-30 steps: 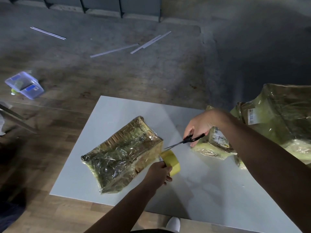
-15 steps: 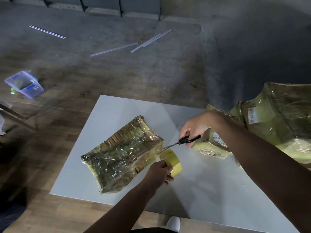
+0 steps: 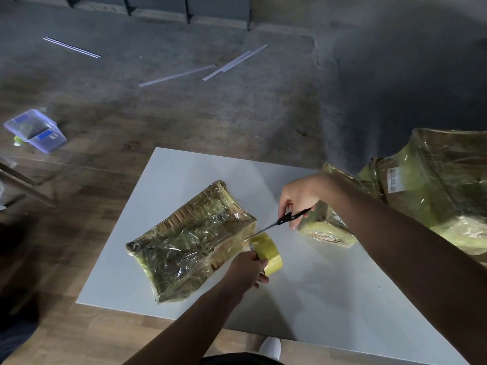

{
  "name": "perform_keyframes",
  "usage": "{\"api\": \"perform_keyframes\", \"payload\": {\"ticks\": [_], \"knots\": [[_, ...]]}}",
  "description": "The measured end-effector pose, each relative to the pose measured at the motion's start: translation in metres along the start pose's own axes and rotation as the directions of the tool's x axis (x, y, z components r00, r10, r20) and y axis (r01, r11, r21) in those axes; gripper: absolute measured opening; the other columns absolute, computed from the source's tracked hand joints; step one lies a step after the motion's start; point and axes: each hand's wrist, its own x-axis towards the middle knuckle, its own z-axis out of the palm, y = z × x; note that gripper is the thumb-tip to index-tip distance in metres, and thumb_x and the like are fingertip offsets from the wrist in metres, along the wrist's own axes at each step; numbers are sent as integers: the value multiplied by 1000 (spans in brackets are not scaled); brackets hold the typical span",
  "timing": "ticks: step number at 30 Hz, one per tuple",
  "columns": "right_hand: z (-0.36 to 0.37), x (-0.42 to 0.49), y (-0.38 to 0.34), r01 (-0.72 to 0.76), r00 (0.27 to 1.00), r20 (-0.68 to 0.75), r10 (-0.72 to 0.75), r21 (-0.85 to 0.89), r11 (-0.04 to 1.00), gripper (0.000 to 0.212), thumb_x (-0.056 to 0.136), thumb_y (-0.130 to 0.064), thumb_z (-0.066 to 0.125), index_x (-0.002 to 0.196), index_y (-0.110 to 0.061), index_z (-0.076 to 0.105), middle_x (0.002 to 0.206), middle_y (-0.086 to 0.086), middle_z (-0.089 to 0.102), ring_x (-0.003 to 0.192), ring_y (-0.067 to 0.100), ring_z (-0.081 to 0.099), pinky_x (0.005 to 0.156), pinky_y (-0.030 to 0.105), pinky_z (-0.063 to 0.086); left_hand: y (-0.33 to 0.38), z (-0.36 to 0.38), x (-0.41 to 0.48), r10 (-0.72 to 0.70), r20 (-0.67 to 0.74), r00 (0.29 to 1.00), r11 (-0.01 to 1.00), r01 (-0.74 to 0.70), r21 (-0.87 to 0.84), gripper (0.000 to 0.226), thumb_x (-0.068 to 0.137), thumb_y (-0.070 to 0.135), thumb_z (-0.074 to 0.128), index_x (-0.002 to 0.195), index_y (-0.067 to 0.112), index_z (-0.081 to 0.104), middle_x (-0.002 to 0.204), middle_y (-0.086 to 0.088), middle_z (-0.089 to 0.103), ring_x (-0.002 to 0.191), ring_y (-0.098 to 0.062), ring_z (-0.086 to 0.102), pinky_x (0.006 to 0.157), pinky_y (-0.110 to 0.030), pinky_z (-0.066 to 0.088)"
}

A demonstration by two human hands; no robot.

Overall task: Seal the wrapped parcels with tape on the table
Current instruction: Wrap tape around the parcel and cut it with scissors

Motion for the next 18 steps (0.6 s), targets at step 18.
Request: {"api": "perform_keyframes", "payload": {"ticks": [18], "knots": [[2,1,0,-16,999,-31,16,-6,1000,28,75,-30,78,101,-35,69,98,4,74,60,7,59,64,25,50,-5,7,0,9,160,987,985,-36,166,13,99,7,46,97,5,59,66,-10,59,50,-12,57,49,-19,48]]}}
